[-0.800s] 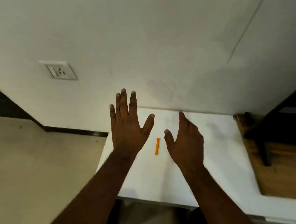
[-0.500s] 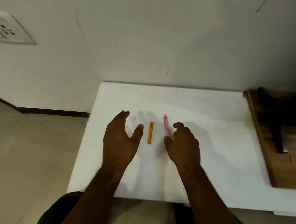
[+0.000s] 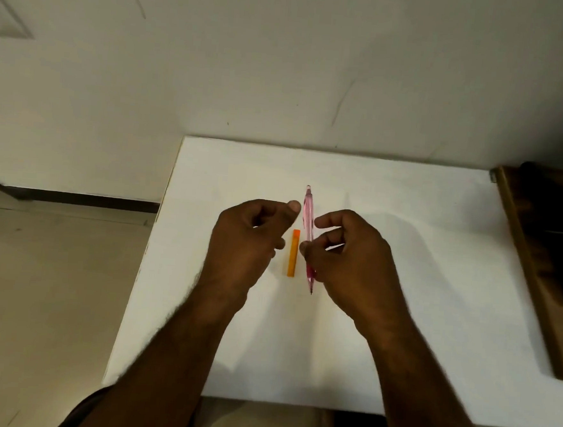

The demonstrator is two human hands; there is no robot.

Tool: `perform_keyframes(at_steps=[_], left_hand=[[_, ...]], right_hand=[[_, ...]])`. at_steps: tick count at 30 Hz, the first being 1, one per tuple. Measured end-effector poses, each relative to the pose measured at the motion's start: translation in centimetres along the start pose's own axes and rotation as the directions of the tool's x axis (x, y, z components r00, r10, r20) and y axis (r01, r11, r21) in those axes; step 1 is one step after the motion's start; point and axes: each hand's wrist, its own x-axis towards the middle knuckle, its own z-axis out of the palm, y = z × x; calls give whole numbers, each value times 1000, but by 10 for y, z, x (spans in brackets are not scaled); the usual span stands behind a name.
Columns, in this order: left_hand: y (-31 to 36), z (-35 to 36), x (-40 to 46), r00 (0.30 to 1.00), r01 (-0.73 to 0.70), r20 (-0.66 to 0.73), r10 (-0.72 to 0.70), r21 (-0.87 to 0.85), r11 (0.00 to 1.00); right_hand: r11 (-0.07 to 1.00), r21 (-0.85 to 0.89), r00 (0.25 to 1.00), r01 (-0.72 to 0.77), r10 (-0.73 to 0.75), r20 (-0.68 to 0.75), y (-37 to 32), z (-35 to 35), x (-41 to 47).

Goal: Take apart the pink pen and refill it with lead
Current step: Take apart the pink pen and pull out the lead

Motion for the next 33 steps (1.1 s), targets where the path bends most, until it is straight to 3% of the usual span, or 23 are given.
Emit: perform_keyframes(at_steps=[7,13,22,33], left_hand=[[-2,1,2,996,-15,89,20,-55,998],[-6,9,1,987,-34,156,33,3,999],[-6,23,-13,972,-99,218,84,62,993],[-9,22,-10,961,-85,269,68,52,995]], right_hand=[[992,114,994,51,-62,92,-9,4,-3],[897,440,993,-25,73,-93,-9,-18,17],[955,295,991,38,3,-134,-4,-11,17],[916,401,987,16,50,-154,-1,-11,22]])
